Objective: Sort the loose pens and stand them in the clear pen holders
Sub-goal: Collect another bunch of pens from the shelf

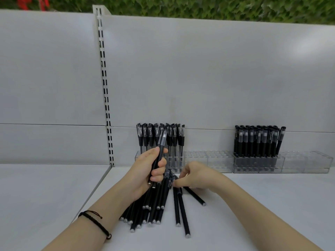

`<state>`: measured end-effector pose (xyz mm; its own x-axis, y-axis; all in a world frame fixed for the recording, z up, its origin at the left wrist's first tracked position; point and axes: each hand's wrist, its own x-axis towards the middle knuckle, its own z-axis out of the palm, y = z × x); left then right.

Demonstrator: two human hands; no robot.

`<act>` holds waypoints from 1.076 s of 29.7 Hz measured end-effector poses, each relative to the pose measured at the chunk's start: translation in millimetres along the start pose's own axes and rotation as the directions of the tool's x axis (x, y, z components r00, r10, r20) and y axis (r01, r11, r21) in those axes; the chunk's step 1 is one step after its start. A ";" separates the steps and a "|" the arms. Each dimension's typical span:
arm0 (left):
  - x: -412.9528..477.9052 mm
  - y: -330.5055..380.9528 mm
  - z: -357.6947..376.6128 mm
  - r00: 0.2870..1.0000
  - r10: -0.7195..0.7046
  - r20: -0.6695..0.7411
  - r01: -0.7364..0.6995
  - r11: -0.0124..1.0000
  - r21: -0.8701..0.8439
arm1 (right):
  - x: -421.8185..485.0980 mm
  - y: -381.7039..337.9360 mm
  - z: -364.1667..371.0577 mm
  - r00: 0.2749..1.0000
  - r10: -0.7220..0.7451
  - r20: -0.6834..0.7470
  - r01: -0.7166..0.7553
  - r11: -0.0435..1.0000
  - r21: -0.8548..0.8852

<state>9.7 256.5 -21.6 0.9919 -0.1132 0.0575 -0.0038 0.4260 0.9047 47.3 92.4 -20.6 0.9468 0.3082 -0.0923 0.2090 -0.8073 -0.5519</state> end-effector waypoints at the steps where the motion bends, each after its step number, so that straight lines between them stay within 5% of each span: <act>1: 0.3 -0.2 0.0 1.000 -0.002 -0.001 0.002 1.000 0.001 | 1.3 0.4 -0.2 1.000 -0.002 -0.006 0.002 1.000 0.005; 9: 0.9 -1.1 -0.3 1.000 -0.004 -0.004 0.004 1.000 0.011 | 3.9 11.1 -6.5 0.991 -0.002 -0.134 -0.019 0.988 -0.155; 21: 1.6 -2.5 -2.4 1.000 -0.005 0.007 0.004 1.000 0.016 | -10.8 3.6 -19.8 0.996 0.021 0.089 -0.003 0.980 -0.200; 26: 0.7 -2.2 -2.3 1.000 -0.001 0.002 0.001 1.000 0.020 | -10.1 4.8 -19.6 0.996 0.014 0.087 -0.002 0.991 -0.136; 32: 0.6 -1.6 0.9 1.000 -0.016 -0.006 0.016 1.000 0.011 | -10.2 5.4 -26.3 0.999 -0.014 0.035 0.008 0.983 0.182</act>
<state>10.2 254.9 -22.6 0.9925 -0.1150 0.0403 0.0110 0.4139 0.9102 45.2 71.7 -0.8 0.9347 0.3371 -0.1130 0.1683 -0.6996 -0.6945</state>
